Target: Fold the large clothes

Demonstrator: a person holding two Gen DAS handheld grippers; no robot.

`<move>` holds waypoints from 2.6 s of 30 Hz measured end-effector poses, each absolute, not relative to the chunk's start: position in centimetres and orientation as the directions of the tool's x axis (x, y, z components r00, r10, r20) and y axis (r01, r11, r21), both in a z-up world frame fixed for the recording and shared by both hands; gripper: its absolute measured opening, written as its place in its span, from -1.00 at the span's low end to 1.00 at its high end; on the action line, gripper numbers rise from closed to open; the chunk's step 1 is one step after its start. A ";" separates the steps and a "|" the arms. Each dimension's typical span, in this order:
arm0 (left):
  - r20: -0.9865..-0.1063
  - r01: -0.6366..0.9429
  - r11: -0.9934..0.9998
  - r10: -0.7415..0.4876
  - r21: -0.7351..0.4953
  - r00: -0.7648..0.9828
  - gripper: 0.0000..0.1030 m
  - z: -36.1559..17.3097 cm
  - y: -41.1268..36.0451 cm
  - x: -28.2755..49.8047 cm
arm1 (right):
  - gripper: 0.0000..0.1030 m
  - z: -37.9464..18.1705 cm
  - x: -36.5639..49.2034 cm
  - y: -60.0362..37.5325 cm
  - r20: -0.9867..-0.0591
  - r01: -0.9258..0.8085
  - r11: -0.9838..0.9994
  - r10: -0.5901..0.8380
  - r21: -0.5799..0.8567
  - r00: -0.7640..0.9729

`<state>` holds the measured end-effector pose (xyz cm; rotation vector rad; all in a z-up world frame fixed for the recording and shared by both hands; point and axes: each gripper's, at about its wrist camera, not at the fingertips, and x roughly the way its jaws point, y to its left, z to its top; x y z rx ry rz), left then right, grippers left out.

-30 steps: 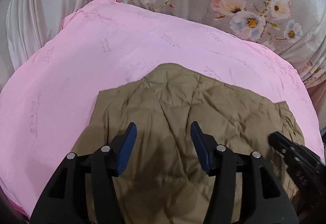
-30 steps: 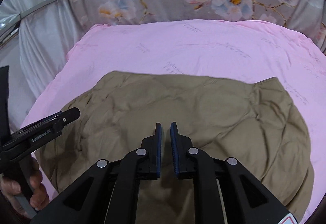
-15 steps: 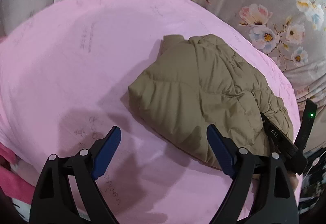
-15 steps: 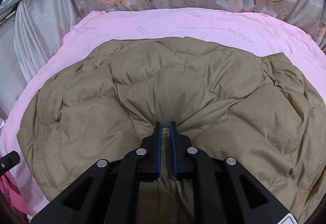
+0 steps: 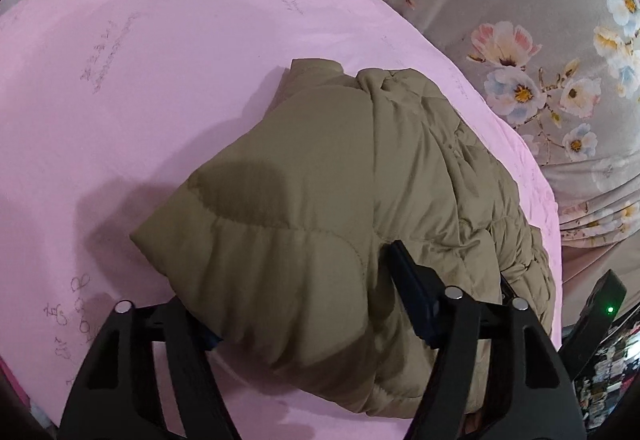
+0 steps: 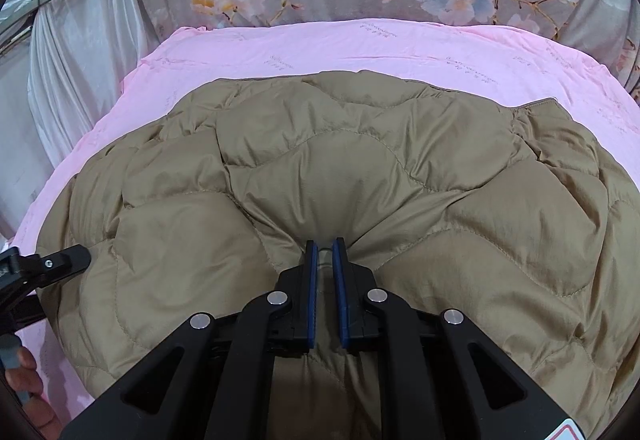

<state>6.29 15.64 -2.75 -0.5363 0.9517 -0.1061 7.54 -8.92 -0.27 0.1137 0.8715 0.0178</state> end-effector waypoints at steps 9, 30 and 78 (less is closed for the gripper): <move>-0.712 -0.030 0.936 -0.245 -0.350 0.658 -0.58 2.1 14.3 5.1 | -0.78 2.6 4.7 -11.1 -0.813 0.049 0.969 0.175 0.242 0.556; -0.556 0.446 0.886 -0.436 -0.127 0.708 -0.67 14.6 -1.1 0.1 | -0.87 2.0 0.6 -12.3 -0.765 0.007 0.854 0.463 0.521 0.447; -0.699 0.249 0.946 -0.321 -0.206 0.639 0.36 12.2 -1.3 6.9 | 0.01 12.8 10.2 -26.8 -0.744 0.281 0.812 0.256 0.512 0.617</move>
